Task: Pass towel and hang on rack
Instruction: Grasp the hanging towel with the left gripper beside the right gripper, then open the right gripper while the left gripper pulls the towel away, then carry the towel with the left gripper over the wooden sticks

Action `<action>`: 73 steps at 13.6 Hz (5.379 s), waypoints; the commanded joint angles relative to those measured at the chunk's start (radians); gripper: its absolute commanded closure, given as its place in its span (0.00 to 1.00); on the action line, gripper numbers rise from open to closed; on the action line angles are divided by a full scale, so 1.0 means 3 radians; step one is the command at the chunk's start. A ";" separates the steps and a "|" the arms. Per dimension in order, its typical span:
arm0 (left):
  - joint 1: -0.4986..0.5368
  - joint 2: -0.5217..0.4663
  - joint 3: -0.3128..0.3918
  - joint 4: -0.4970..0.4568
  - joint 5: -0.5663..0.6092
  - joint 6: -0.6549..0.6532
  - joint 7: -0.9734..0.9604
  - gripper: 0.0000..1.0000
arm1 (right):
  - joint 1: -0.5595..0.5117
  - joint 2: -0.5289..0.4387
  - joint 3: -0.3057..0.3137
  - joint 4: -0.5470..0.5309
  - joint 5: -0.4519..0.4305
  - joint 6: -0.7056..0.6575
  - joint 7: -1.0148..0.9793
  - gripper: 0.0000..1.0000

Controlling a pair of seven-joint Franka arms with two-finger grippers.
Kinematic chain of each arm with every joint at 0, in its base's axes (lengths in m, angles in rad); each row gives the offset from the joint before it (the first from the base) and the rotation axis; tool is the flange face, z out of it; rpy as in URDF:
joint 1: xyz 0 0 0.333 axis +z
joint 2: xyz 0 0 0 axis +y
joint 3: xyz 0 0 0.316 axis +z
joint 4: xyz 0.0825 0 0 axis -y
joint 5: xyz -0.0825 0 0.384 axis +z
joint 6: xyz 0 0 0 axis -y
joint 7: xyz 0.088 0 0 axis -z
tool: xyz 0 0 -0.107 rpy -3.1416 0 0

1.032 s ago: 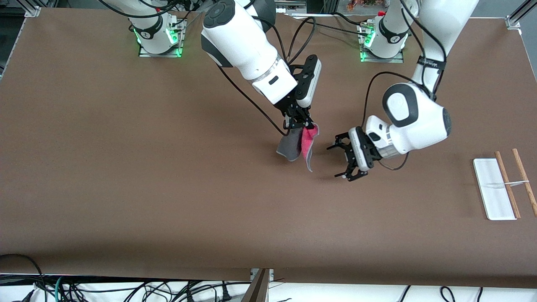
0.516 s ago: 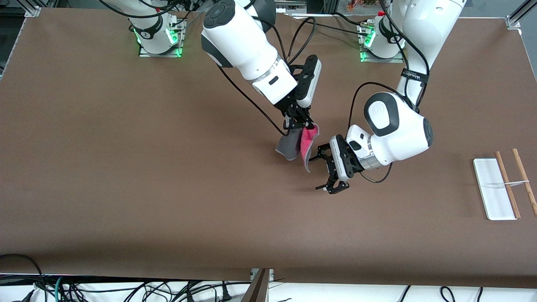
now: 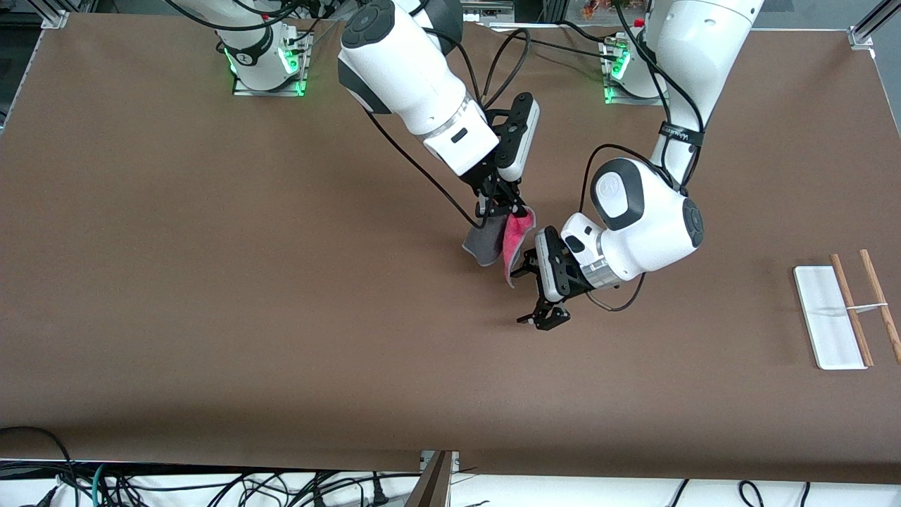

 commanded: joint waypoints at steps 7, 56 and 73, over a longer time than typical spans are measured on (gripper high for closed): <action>-0.0164 -0.0013 0.0099 0.0248 0.0781 -0.0082 0.0040 0.00 | -0.0012 0.0006 0.0028 0.0016 0.0022 0.0071 -0.0025 1.00; 0.0647 -0.0769 0.0247 -0.0672 0.0126 -0.0814 -0.0078 1.00 | -0.0012 0.0016 0.0008 -0.0010 0.0446 0.0317 -0.0020 0.00; 0.2688 -0.0075 0.0492 0.0554 0.1201 -0.1678 0.1113 1.00 | -0.1100 -0.0637 -0.0579 -0.0587 0.0441 -0.0853 -0.0015 0.00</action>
